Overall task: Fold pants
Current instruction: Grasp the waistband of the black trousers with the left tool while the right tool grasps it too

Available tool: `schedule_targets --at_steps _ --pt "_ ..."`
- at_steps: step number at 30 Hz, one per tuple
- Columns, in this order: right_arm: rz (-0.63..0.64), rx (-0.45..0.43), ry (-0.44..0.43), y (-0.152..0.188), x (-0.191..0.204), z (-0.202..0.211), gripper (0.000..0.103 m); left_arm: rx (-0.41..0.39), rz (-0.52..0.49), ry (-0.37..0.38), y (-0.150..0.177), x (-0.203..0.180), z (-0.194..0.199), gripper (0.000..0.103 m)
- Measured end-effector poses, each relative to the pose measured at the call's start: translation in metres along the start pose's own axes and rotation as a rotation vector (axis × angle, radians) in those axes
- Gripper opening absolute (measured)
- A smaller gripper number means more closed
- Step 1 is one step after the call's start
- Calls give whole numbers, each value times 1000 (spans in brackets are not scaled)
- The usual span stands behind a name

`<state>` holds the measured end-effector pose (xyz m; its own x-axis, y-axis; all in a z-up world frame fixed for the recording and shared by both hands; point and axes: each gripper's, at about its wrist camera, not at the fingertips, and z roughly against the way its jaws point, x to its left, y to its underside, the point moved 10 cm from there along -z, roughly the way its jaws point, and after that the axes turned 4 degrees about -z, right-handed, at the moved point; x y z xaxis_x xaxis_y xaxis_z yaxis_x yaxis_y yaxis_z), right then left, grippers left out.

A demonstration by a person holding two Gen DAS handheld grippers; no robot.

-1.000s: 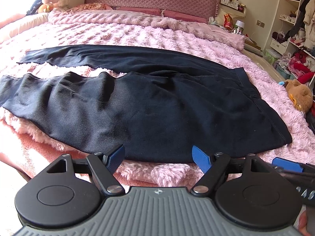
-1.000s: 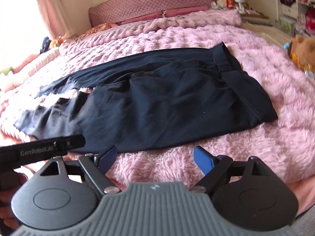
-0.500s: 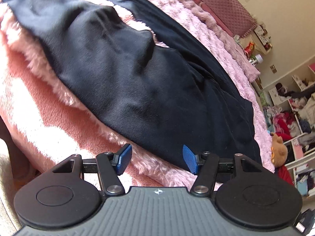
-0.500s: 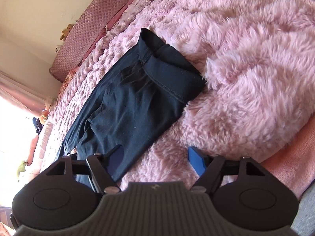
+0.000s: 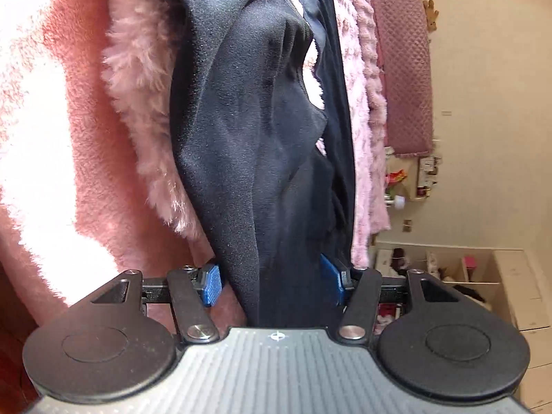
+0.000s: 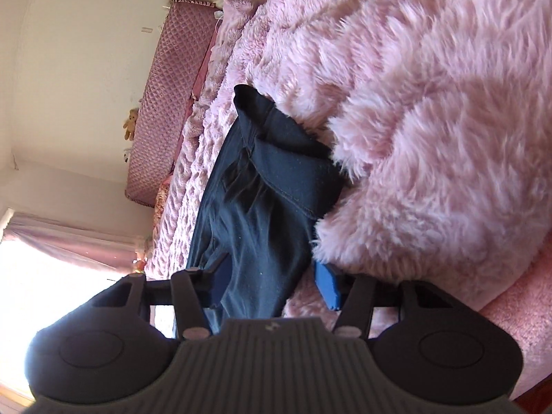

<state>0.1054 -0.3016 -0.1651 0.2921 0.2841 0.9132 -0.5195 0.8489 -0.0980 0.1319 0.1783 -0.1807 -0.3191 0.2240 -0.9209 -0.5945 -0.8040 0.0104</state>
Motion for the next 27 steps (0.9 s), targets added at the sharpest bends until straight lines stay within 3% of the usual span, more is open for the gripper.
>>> schedule_targets --at_steps 7,11,19,23,27 --pt "-99 23 -99 -2 -5 6 42 17 44 42 8 4 8 64" --pt "-107 36 -99 6 -11 10 46 3 6 45 10 3 9 67" --pt "-84 45 -80 12 -9 9 46 -2 92 177 10 -5 19 70" --pt "-76 47 -68 12 -8 3 46 -14 80 87 5 2 10 72" --pt "-42 46 -42 12 -6 -5 46 -28 135 138 -3 -1 0 71"
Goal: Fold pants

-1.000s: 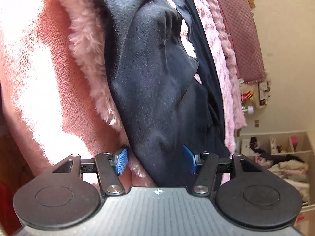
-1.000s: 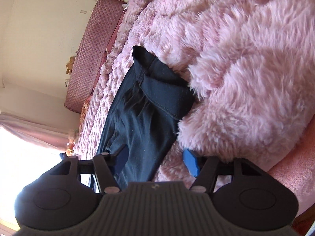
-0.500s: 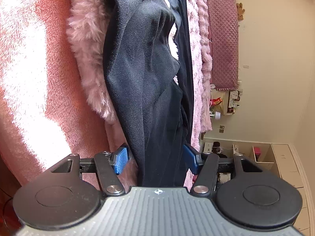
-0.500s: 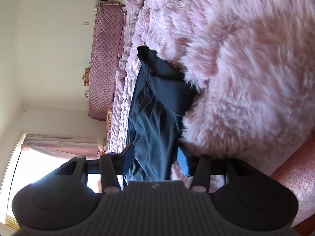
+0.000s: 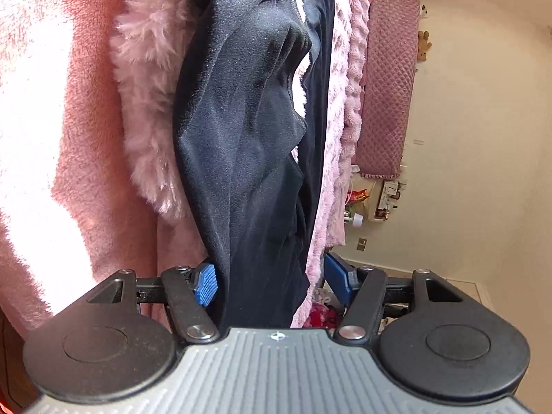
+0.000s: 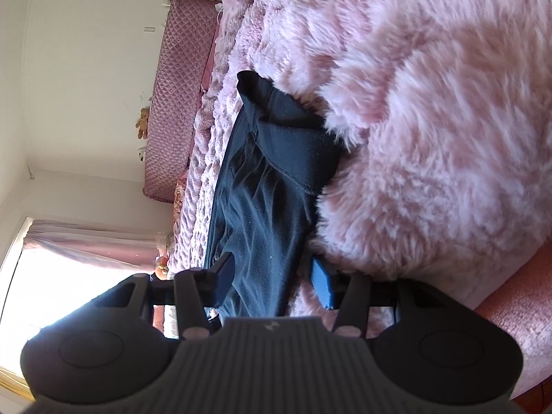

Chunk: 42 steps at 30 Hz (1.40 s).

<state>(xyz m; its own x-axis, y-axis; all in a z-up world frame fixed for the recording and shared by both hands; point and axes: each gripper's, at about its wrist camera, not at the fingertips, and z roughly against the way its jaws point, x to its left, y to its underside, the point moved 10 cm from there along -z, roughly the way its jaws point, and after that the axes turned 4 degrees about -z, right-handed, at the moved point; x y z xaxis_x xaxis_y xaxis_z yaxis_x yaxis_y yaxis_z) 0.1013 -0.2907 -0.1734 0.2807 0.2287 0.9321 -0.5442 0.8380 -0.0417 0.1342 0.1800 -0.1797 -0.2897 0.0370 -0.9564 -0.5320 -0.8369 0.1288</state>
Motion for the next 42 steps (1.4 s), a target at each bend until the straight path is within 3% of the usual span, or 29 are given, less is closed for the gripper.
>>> schedule_targets --at_steps 3,4,6,9,14,16,17,19,27,31,42 --pt "-25 -10 -35 -7 1 -6 39 15 -44 -15 -4 -2 -11 64" --pt "-43 -11 -54 -10 0 -7 37 19 -61 -19 -4 -2 -14 54" --pt "-69 -7 -61 -14 -5 -8 22 14 -61 -38 -5 2 -18 36" --pt "-66 11 -52 -12 -6 -12 21 17 -10 -57 -8 16 -23 22" --pt "-41 34 -60 -14 0 -25 21 18 36 -94 -9 33 -24 16" --pt "-29 35 -32 -14 -2 -30 11 22 13 -124 -8 34 -22 8" --pt "-24 32 -12 -14 -4 -31 2 21 8 -146 -7 37 -21 8" --pt "-12 26 10 -12 -5 -31 0 21 9 -179 -6 39 -18 2" --pt "16 -7 -22 -14 8 -14 0 -27 -125 -209 6 15 6 1" --pt "21 -16 -57 -14 22 -11 0 -34 -138 -191 5 -4 15 1" --pt "74 -36 -160 -30 70 -24 0 -58 -324 -146 -12 -72 2 1"
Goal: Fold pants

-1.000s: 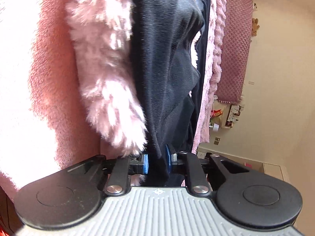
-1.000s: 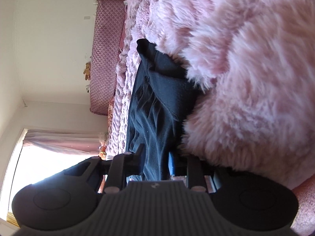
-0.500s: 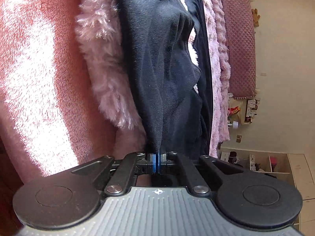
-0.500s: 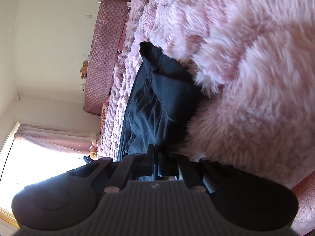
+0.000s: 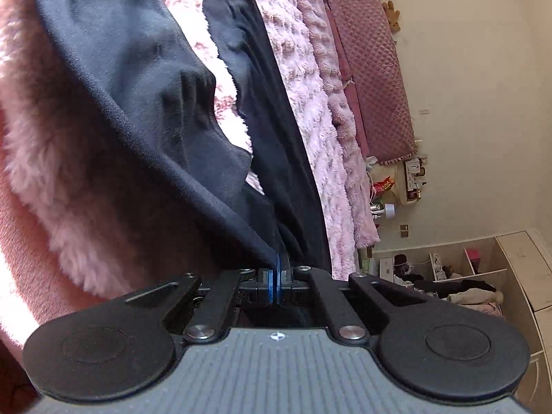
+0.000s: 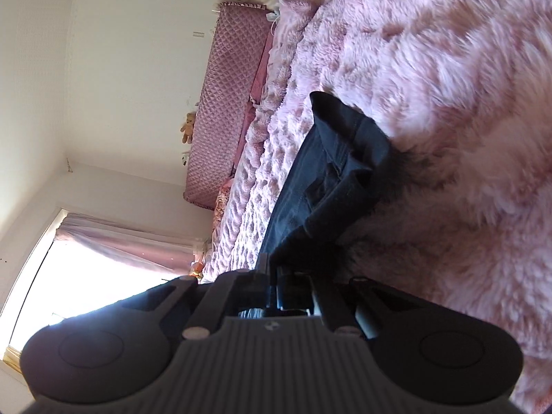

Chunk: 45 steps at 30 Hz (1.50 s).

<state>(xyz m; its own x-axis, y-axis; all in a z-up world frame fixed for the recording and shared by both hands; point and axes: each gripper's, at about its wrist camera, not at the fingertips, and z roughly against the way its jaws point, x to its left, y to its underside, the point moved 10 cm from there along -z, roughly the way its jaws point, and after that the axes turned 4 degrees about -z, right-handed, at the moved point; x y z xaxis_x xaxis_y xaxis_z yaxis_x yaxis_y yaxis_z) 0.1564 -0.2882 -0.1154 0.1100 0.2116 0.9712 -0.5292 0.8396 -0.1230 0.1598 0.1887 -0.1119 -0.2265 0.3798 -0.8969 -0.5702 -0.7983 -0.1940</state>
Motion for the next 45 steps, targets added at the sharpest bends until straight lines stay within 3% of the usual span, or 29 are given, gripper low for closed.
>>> schedule_targets --at_steps 8,15,20,23,27,28,29,30,31,34,36,38,41,42,45 --pt "37 -24 -28 -39 22 -46 0 4 -131 -25 -50 -39 -47 1" --pt "57 -44 8 -87 21 -119 0 57 -218 -86 -90 -59 -131 1" --pt "90 -38 44 -122 19 -180 0 88 -194 -128 -120 -50 -186 1" --pt "116 -16 86 -138 13 -214 0 102 -108 -117 -136 -39 -214 1" --pt "184 41 134 -148 9 -230 5 153 -65 -165 -141 -23 -235 3" --pt "215 58 150 -149 10 -228 7 172 -66 -166 -140 -21 -238 5" --pt "255 75 167 -150 12 -225 15 187 -81 -145 -140 -22 -239 9" --pt "296 89 187 -153 11 -220 29 208 -92 -97 -140 -25 -239 24" --pt "330 97 205 -155 11 -212 33 238 -75 -60 -140 -26 -239 38" --pt "418 93 250 -173 11 -186 34 304 64 45 -148 -32 -227 46" --pt "431 93 283 -184 2 -168 34 290 156 152 -162 -46 -210 53" --pt "393 134 287 -189 -10 -158 35 268 172 197 -170 -61 -196 56" --pt "322 205 243 -181 -22 -155 35 239 96 158 -166 -84 -183 64" --pt "297 222 227 -178 -25 -156 36 238 61 144 -163 -91 -182 72" --pt "250 292 197 -162 -29 -164 37 239 25 32 -161 -92 -190 75"
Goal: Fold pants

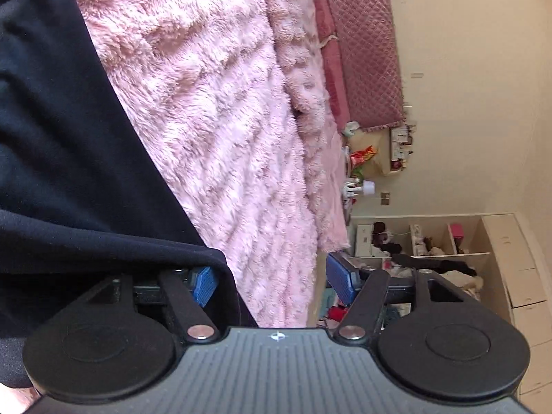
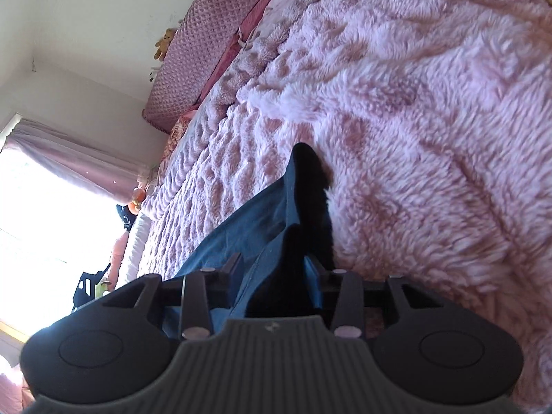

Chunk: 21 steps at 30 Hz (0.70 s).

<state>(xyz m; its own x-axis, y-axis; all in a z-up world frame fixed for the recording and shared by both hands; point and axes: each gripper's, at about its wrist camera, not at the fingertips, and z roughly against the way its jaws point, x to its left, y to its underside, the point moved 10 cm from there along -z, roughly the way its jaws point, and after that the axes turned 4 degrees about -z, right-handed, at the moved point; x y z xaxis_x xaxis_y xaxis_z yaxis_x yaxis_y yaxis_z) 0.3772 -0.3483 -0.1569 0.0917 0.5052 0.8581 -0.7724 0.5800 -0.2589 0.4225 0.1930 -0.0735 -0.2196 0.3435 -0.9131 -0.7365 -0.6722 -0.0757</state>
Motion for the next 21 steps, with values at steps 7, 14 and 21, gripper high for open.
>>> schedule_targets --at_steps 7,14,21 --pt "110 -70 87 -3 6 -11 0 109 -16 -232 -27 35 -42 80" --pt "229 -193 -5 -26 48 2 0 9 -99 -319 -32 39 -43 29" --pt "206 -269 -2 -55 47 -14 0 -131 -93 -341 -66 39 -43 0"
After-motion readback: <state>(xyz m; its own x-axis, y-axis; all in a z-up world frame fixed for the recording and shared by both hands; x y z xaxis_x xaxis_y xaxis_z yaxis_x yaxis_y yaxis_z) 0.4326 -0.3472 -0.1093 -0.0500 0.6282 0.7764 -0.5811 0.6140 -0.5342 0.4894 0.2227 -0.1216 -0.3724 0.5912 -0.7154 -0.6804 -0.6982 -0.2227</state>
